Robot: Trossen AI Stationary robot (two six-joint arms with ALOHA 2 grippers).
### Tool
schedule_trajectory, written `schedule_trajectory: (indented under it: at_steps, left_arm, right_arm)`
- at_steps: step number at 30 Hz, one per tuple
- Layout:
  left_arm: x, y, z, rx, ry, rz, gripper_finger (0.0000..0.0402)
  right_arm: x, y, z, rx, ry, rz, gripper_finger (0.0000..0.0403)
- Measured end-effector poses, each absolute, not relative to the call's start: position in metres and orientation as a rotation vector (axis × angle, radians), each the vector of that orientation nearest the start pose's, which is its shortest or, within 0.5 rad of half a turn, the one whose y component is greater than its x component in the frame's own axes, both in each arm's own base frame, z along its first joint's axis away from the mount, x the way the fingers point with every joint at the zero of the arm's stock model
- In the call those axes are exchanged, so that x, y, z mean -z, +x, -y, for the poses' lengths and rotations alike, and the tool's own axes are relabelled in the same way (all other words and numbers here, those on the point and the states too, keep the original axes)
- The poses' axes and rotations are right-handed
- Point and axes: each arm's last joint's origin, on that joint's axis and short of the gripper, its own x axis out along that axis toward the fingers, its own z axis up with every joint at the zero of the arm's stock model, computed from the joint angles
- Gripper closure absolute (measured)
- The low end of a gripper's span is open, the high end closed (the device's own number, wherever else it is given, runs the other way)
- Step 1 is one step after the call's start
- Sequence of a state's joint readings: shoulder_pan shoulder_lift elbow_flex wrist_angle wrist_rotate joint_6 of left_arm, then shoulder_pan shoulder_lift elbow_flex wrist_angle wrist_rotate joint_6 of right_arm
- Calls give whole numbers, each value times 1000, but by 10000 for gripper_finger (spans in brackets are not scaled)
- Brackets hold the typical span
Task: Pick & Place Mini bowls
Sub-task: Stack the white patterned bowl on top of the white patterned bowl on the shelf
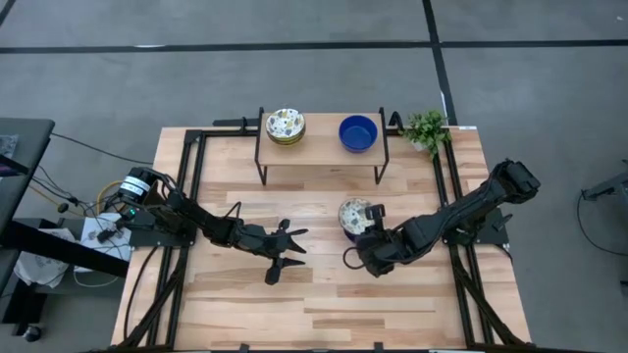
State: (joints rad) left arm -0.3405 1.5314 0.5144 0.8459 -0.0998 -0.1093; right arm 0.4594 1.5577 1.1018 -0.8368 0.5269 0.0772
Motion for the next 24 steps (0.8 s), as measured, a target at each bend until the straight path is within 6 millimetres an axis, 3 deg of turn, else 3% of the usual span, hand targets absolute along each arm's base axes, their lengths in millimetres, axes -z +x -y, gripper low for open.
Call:
schedule_trajectory:
  at_steps: [14,18,24]
  left_arm:
    - [-176,268,94,242,-11,-170,256]
    - [-189,258,105,334,94,-128,256]
    - [-222,226,131,526,306,30,256]
  right_arm:
    - [-233,275,-124,42,-611,-1007,403]
    - [-233,274,-129,23,-619,-990,403]
    - [-236,275,-139,-4,-602,-927,403]
